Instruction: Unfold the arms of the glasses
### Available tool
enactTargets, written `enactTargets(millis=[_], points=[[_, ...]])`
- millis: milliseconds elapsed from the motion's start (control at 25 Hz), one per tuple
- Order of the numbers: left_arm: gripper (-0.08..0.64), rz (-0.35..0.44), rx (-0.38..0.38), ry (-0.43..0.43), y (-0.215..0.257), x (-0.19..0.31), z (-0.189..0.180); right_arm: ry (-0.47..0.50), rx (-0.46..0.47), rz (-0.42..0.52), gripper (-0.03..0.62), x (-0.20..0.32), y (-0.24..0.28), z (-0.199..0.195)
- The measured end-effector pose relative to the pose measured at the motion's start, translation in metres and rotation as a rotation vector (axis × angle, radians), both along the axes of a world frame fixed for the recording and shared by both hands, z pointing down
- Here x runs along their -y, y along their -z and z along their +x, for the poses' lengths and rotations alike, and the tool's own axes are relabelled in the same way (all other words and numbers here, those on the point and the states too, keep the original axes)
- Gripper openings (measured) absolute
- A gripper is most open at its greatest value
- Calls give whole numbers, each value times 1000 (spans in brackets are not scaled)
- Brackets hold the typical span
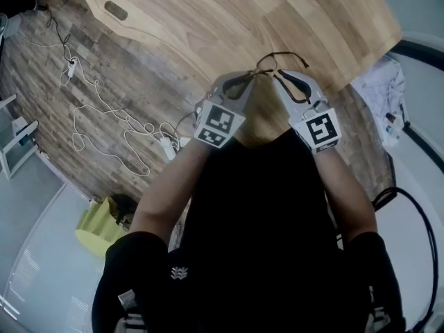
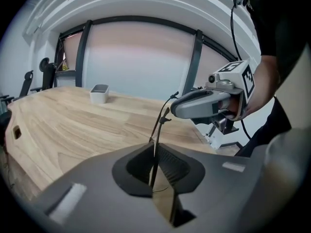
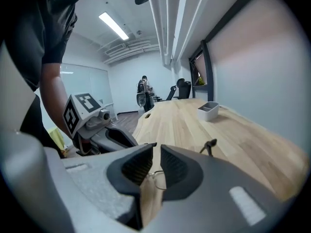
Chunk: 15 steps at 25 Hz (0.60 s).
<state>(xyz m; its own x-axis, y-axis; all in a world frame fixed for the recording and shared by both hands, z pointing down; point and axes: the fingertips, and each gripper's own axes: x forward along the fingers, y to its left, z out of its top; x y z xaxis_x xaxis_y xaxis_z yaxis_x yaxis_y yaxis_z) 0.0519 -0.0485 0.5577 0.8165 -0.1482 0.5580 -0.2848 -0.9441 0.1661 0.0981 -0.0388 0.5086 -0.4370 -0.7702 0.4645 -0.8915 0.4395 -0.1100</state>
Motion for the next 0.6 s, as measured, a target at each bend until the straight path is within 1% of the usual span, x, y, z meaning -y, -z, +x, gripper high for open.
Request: enactTargets(millis=[80, 240, 440, 600], points=[[32, 0, -6, 16, 2, 0, -6, 21, 20, 12, 40, 6, 7, -9], [31, -3, -19, 36, 5, -2, -13, 90, -9, 26, 38, 6, 14, -25], [29, -2, -26, 44, 5, -8, -21, 83, 17, 6, 39, 9, 13, -32], [31, -3, -36, 49, 5, -11, -23, 132, 18, 15, 38, 11, 16, -42]])
